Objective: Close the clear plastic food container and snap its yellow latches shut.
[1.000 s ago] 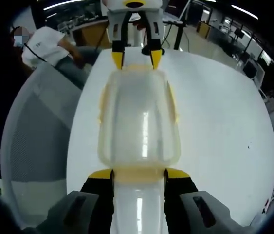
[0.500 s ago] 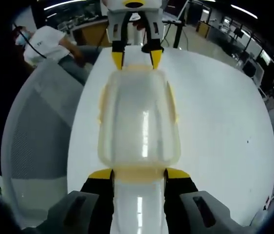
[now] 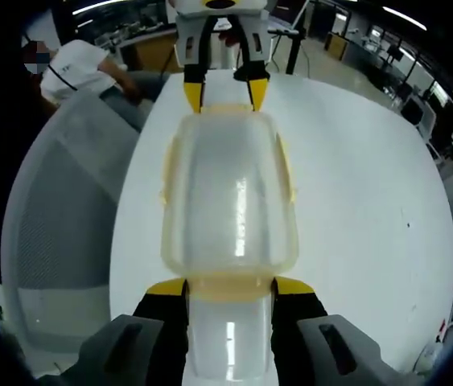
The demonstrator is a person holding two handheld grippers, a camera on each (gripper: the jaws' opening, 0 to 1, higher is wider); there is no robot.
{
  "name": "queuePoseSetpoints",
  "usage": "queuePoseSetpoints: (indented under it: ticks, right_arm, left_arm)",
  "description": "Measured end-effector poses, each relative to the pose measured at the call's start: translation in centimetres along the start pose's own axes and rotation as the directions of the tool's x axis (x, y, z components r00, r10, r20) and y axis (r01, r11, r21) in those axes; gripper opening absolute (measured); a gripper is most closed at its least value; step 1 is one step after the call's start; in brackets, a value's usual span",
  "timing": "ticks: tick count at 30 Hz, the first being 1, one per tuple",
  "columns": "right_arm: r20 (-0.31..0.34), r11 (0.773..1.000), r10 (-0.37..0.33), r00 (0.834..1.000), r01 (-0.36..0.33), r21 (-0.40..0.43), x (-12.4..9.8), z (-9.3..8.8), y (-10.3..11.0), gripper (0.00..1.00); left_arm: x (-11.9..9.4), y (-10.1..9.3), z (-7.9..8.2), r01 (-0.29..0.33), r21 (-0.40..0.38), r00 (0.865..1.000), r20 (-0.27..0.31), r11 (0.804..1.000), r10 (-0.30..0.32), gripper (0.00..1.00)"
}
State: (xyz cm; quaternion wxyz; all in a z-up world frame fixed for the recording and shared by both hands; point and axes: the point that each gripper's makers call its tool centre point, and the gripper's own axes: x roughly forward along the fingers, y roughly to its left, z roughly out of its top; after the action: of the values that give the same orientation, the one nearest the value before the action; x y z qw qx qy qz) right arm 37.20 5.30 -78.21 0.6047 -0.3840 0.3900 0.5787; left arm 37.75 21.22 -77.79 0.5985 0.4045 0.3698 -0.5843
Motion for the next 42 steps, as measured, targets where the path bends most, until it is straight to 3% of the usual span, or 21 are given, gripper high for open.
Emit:
queuePoseSetpoints:
  ticks: [26, 42]
  right_arm:
    - [-0.013, 1.000, 0.011, 1.000, -0.011, 0.014, -1.9, -4.6, -0.5, 0.38]
    - [-0.018, 1.000, 0.014, 1.000, -0.013, 0.014, -2.5, -6.3, -0.7, 0.38]
  left_arm:
    - [2.1, 0.6, 4.5, 0.014, 0.003, 1.000, 0.018, 1.000, -0.014, 0.38]
    - [3.0, 0.6, 6.0, 0.016, 0.000, 1.000, 0.020, 1.000, -0.016, 0.39]
